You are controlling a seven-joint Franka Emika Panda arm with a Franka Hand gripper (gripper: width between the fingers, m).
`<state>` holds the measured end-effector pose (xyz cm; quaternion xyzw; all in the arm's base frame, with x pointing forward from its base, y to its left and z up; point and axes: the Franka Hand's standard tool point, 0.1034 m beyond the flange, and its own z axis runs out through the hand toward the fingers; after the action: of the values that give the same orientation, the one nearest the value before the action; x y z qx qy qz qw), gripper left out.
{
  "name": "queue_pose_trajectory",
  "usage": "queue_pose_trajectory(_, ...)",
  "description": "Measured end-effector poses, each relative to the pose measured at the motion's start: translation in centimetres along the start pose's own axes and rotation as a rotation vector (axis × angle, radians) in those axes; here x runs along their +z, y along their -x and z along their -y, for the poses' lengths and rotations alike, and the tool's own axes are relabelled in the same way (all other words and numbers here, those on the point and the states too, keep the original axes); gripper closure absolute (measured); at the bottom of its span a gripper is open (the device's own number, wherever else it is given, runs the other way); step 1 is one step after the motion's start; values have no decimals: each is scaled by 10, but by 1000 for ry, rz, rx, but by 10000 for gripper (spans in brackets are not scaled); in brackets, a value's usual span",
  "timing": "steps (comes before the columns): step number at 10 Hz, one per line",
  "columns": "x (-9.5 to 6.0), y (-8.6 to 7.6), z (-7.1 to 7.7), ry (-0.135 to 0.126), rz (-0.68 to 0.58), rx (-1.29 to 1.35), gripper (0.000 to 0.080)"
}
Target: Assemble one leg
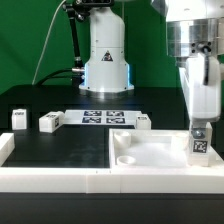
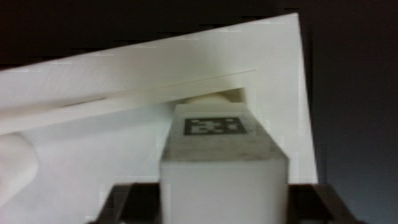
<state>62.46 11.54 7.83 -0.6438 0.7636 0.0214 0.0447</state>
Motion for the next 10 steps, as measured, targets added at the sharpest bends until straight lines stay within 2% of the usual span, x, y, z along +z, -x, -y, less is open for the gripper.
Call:
queue_pose_trajectory(2, 0, 0, 0, 0, 1, -51, 226)
queue_pose_trajectory(3, 0, 0, 0, -1, -1, -164, 226)
queue_pose_trajectory(4, 0, 0, 1, -1, 0, -282, 165)
queue_pose_trajectory(5, 0, 0, 0, -1, 0, -325, 154)
queue_pose_trajectory(10, 0, 3, 0, 2, -8, -794, 150)
